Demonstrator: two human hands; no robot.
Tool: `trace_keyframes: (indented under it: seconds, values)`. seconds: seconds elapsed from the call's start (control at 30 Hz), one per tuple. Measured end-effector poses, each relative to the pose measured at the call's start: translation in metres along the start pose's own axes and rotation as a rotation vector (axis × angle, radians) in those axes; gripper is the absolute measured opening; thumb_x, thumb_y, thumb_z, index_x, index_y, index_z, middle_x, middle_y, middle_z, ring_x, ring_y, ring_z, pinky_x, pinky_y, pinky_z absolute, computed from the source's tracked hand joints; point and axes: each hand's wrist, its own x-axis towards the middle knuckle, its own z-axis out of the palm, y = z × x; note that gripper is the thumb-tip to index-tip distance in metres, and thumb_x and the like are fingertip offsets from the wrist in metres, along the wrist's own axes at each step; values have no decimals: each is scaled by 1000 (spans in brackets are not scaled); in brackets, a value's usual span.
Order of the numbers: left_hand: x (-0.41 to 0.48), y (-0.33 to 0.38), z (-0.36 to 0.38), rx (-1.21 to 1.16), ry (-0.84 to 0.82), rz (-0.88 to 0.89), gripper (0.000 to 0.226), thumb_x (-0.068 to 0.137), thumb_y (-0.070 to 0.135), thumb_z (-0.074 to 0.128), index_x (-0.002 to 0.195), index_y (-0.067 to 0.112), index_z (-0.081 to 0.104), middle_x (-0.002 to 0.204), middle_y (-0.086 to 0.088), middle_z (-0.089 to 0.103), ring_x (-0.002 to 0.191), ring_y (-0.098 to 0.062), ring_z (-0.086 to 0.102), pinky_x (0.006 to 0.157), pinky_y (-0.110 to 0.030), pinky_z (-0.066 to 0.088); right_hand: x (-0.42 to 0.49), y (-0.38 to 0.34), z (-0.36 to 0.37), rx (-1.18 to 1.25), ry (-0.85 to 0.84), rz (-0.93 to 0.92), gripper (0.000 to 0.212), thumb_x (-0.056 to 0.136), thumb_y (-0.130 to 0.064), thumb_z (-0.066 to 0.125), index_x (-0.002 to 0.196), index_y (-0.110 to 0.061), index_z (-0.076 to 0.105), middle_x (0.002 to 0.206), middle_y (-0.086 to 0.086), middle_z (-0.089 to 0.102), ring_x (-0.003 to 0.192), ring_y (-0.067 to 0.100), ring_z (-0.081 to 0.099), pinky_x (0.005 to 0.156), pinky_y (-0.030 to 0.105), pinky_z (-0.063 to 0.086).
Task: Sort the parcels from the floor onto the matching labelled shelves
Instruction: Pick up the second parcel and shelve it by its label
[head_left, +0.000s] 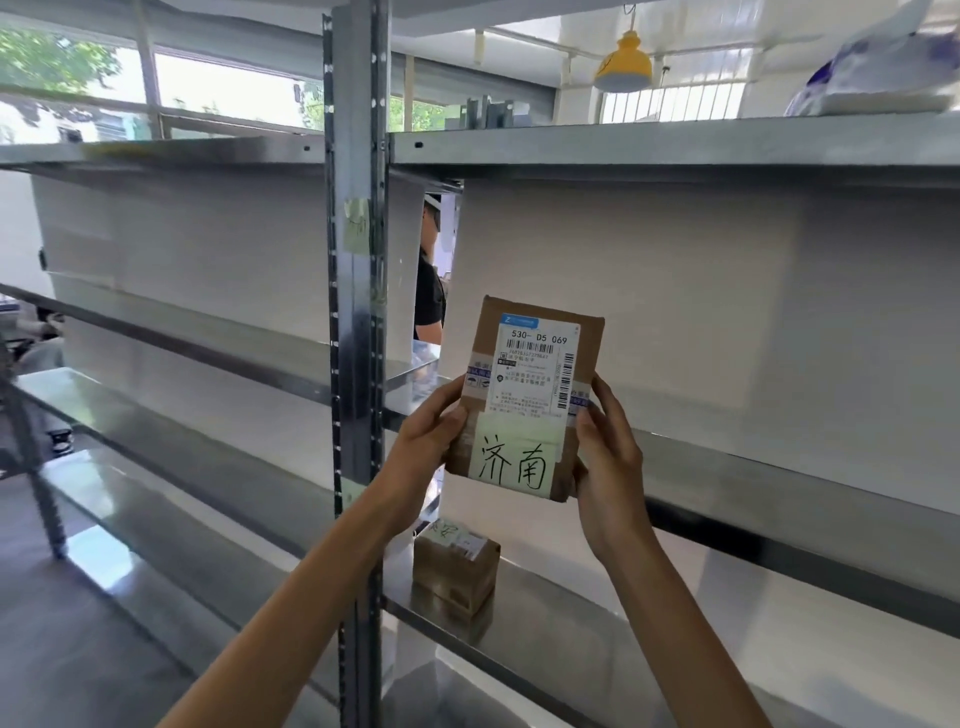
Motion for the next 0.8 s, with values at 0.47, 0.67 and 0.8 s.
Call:
trace_keyframes:
  seconds: [0.47,0.67,0.8]
  values:
    - [87,-36,-43,-32,66,-45,41,99,12,36,132,33,49,133,5,57,121,-18,53,93,-41,47,89,44,23,32,-70,-17,39,97,-12,43,133,-26,49,123,-7,64,102,5,65,68,18,54]
    - [131,-44,-52,32,46,-18,41,99,15,36,135,31,46,134,2,56,123,-20,52,101,-46,44,130,55,27,23,-77,-44,39,97,-13,44,134,-26,48,124,-4,64,101,3,65,71,19,52]
    - [149,-48,-63,7,20,14,41,98,13,36,133,31,47,130,4,58,119,-18,54,93,-37,47,143,62,37,-29,-73,-49,39,97,-18,45,135,-30,46,124,-10,63,103,2,63,72,17,51]
